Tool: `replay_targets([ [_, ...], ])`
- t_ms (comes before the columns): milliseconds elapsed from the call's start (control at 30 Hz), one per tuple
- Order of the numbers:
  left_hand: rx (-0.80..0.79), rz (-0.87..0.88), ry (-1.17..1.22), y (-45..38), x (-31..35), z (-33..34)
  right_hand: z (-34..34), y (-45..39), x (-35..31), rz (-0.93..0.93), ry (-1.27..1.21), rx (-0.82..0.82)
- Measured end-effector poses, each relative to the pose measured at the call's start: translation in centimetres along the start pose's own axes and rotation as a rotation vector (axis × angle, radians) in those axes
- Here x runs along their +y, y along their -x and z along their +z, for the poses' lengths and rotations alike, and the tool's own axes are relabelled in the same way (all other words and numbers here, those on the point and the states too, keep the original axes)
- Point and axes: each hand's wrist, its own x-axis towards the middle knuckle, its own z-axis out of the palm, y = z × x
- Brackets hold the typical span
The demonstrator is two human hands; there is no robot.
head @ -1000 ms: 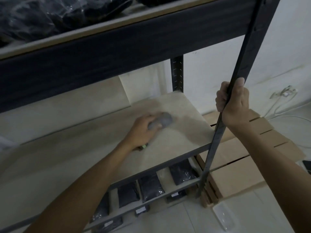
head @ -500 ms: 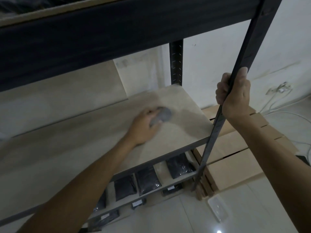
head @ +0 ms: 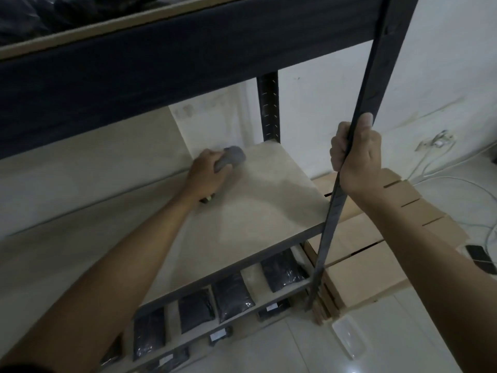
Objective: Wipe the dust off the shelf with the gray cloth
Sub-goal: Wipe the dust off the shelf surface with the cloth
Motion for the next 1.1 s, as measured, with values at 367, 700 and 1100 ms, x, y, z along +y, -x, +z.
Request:
replay_targets([
  [367, -0.12, 0.103, 0.01, -0.5, 1.5, 4.3, 0.1, -0.2, 0.3, -0.012, -0.007, 0.007],
  [700, -0.036, 0.014, -0.148, -6.2, -1.6, 0.9, 0.0, -0.3, 0.2, 0.02, 0.006, 0.009],
  [1100, -0.105, 0.137, -0.042, 1.2, -2.5, 1.0, -0.2, -0.5, 0.7, -0.007, -0.024, -0.01],
])
